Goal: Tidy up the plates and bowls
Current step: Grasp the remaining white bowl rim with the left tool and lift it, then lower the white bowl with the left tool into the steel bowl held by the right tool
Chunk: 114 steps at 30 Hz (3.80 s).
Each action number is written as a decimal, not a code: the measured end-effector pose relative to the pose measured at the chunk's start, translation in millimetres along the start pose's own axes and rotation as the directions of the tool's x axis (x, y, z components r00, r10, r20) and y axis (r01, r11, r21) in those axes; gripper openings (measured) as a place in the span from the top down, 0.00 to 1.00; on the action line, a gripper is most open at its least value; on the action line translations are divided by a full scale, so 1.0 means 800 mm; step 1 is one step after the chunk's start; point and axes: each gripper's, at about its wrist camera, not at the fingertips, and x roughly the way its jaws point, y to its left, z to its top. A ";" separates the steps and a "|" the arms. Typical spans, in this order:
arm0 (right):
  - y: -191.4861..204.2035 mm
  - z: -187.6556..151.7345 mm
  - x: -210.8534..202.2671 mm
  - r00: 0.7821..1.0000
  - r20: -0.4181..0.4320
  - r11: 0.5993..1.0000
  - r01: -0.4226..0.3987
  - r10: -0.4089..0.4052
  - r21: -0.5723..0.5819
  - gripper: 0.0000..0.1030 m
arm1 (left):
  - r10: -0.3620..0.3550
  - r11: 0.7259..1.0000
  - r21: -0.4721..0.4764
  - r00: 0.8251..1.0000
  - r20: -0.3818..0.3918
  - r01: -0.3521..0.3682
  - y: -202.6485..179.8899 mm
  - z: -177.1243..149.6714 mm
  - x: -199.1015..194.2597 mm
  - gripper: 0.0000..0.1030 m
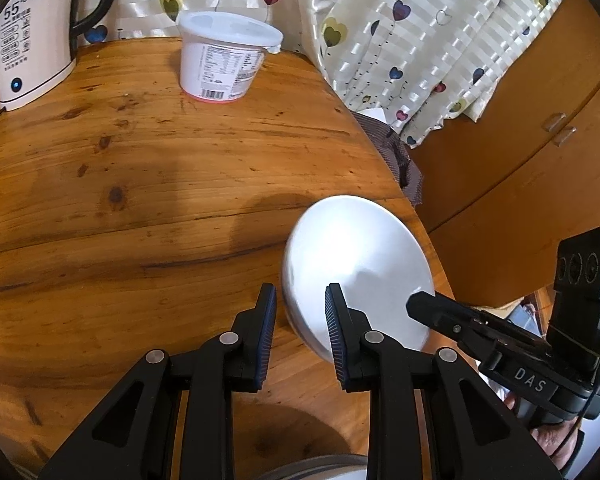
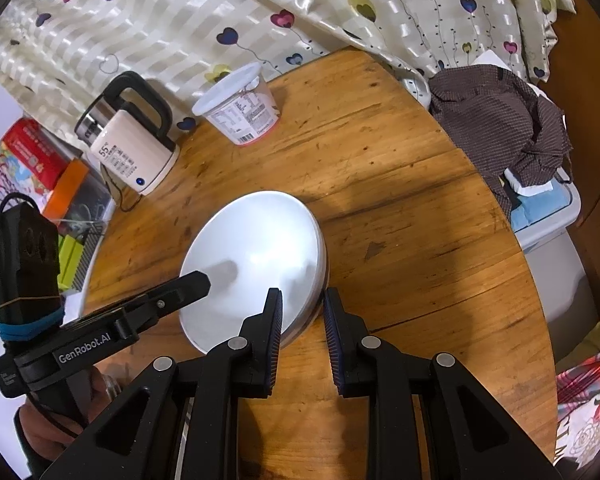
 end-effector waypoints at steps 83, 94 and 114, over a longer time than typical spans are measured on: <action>0.108 -0.109 -0.110 0.997 0.042 0.992 -0.065 0.070 -0.109 0.80 | 0.053 0.999 0.009 0.992 0.117 -0.054 -0.011 -0.121 -0.159 0.75; 0.107 -0.127 -0.097 0.998 -0.011 0.993 -0.070 0.069 -0.096 0.80 | 0.072 0.997 -0.004 0.993 0.089 -0.072 -0.002 -0.139 -0.157 0.75; 0.099 -0.144 -0.086 0.996 -0.062 0.994 -0.073 0.068 -0.084 0.80 | 0.115 0.993 -0.007 0.993 0.032 -0.115 -0.003 -0.160 -0.145 0.75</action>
